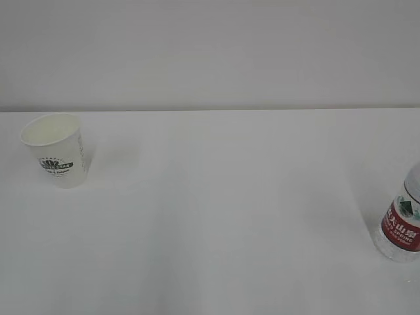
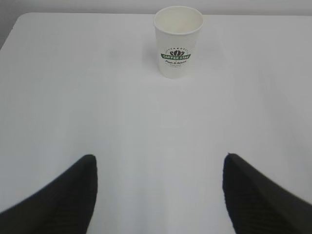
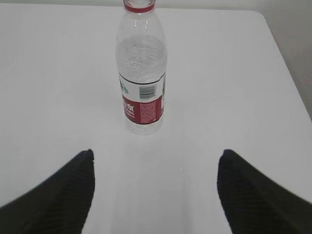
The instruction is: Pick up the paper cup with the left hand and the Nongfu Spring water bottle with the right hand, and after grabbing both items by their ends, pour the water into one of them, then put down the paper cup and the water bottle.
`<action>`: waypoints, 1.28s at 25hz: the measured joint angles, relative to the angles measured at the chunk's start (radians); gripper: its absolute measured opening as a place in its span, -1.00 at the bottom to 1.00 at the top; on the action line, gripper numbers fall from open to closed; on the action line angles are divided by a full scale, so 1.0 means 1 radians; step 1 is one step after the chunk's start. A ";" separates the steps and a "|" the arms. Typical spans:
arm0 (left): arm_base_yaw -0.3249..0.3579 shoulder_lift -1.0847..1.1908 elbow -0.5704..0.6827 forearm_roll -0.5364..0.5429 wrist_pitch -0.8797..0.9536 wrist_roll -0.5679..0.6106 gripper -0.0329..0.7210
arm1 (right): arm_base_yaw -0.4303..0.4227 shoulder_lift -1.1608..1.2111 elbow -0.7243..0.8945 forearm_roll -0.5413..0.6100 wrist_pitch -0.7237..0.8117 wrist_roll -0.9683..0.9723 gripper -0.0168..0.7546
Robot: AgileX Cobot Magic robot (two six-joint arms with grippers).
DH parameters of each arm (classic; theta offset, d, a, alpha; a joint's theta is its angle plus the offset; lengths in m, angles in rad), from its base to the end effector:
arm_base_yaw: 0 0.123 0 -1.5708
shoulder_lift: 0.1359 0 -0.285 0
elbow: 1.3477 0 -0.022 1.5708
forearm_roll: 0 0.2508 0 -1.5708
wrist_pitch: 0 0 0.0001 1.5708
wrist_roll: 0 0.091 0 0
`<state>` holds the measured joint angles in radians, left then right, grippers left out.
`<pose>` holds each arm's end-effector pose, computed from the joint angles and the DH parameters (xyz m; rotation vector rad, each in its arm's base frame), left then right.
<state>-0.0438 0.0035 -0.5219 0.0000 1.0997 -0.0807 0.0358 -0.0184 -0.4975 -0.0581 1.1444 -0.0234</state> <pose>-0.0085 0.0004 0.2802 -0.0381 2.0654 -0.0768 -0.0109 -0.0052 0.2699 -0.0563 2.1105 -0.0628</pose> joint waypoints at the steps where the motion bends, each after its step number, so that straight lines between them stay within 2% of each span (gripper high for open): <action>1: 0.000 0.000 0.000 0.000 0.000 0.000 0.65 | 0.000 0.000 0.000 0.000 0.000 0.000 0.57; 32: 0.000 0.000 0.000 -0.009 0.000 0.000 0.59 | 0.000 0.000 0.000 0.000 0.000 0.000 0.57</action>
<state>-0.0438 0.0035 -0.5219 -0.0089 1.0997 -0.0807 0.0358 -0.0184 -0.4975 -0.0581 1.1444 -0.0234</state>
